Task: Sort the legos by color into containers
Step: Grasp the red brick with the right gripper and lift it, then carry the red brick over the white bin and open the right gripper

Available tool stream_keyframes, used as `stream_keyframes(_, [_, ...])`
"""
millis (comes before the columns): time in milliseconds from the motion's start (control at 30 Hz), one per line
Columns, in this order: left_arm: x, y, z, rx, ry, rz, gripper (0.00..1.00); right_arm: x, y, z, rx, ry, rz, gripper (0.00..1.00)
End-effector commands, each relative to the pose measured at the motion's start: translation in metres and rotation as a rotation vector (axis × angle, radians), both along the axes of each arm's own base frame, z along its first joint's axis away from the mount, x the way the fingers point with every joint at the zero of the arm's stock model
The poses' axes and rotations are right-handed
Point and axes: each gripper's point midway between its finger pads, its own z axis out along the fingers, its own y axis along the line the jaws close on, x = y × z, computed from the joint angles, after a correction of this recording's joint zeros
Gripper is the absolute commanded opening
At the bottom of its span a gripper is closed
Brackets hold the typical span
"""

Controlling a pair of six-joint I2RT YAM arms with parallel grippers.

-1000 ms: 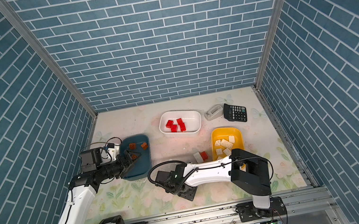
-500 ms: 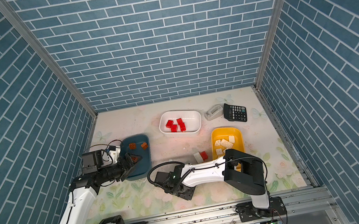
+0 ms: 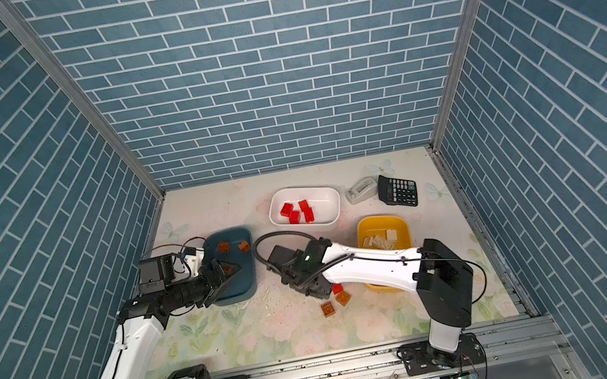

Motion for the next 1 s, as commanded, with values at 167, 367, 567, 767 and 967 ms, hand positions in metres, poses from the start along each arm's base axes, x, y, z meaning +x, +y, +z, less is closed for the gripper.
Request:
stream_keyframes(167, [0.012, -0.005, 0.013, -0.054, -0.04, 0.031, 0.97, 0.085, -0.042, 0.026, -0.068, -0.092, 0.11, 0.25])
stream_keyframes(367, [0.017, -0.006, 0.015, -0.075, -0.043, 0.048, 0.97, 0.151, -0.032, 0.023, -0.008, -0.155, 0.187, 0.25])
stream_keyframes(567, [0.016, -0.005, 0.017, -0.072, -0.038, 0.054, 0.97, 0.203, -0.024, 0.017, -0.032, -0.189, 0.282, 0.25])
stream_keyframes(767, [0.016, -0.005, 0.015, -0.069, -0.028, 0.056, 0.97, 0.251, -0.035, 0.001, -0.105, -0.195, 0.296, 0.26])
stream_keyframes(967, [0.016, -0.006, 0.011, -0.073, -0.013, 0.056, 0.97, 0.289, -0.029, -0.021, -0.082, -0.214, 0.318, 0.3])
